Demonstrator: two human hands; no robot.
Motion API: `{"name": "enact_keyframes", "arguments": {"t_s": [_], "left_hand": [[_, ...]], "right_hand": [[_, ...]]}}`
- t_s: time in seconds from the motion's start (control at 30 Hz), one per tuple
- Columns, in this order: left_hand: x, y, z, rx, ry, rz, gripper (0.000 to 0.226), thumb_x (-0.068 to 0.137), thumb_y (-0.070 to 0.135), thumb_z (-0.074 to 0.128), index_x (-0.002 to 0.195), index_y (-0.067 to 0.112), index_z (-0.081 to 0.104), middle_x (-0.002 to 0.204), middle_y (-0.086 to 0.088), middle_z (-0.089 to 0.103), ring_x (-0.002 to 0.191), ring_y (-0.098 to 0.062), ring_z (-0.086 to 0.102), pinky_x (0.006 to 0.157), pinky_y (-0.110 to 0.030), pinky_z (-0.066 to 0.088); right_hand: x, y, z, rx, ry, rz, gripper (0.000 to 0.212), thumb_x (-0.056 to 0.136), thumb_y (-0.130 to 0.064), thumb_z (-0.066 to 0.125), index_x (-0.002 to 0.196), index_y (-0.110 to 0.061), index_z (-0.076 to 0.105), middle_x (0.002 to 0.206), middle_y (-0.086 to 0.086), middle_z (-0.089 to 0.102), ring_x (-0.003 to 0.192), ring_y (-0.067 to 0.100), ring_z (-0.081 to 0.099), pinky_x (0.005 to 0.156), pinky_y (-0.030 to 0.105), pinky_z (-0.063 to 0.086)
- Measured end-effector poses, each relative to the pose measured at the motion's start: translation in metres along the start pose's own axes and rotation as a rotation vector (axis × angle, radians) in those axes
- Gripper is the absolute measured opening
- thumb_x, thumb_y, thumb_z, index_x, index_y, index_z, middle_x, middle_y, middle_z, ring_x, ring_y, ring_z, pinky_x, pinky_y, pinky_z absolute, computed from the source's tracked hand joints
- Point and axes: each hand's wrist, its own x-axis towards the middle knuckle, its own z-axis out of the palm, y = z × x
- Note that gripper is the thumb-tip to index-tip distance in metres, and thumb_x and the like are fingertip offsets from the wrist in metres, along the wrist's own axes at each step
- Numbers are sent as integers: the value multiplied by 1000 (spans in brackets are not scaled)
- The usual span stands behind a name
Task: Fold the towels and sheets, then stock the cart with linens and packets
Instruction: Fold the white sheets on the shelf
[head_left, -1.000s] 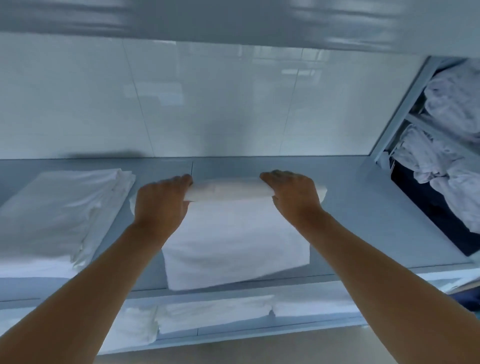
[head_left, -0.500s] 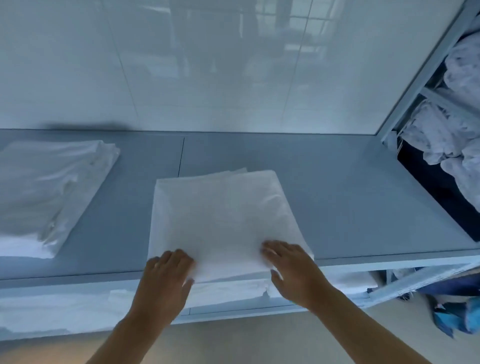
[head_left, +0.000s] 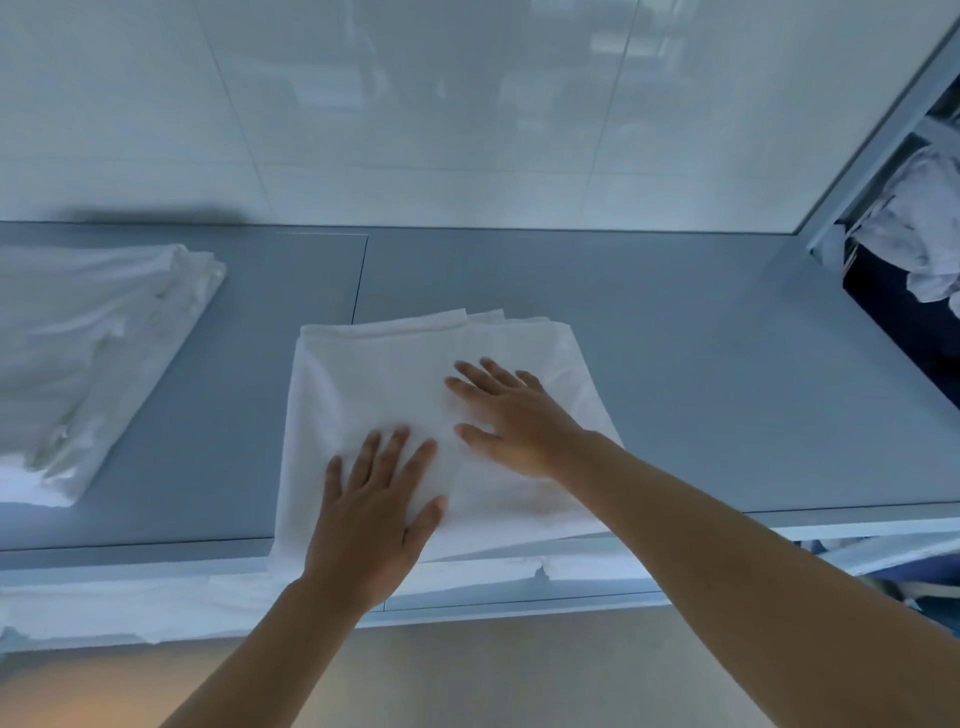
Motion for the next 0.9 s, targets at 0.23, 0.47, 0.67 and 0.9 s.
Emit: {"name": "enact_keyframes", "arguments": {"t_s": [0.23, 0.47, 0.67, 0.9], "left_hand": [[24, -27, 6, -18, 20, 86, 64, 99, 71, 11, 160, 49, 10, 171, 17, 3, 159, -11, -2, 126, -51, 14], [79, -67, -13, 14, -8, 211, 61, 99, 63, 12, 159, 51, 16, 170, 20, 6, 158, -10, 5, 127, -45, 14], [80, -45, -13, -48, 49, -29, 58, 103, 51, 15, 158, 43, 30, 170, 8, 21, 157, -22, 17, 123, -58, 17], [39, -12, -2, -42, 67, -133, 56, 103, 52, 28, 157, 37, 33, 169, 4, 24, 157, -27, 16, 123, -60, 14]], "right_hand": [[38, 66, 17, 27, 15, 110, 71, 100, -68, 26, 163, -41, 10, 171, -18, 2, 158, 8, 1, 128, 43, 7], [38, 74, 24, 64, 104, 278, 69, 103, -65, 23, 164, -36, 11, 172, -15, 2, 159, 12, 2, 128, 41, 5], [13, 39, 37, 66, 191, 470, 69, 103, -63, 19, 164, -33, 10, 173, -10, 2, 159, 17, 2, 128, 45, 5], [-18, -18, 54, 92, 244, 657, 73, 103, -63, 18, 165, -26, 8, 173, -4, 3, 159, 21, 0, 127, 47, -1]]}}
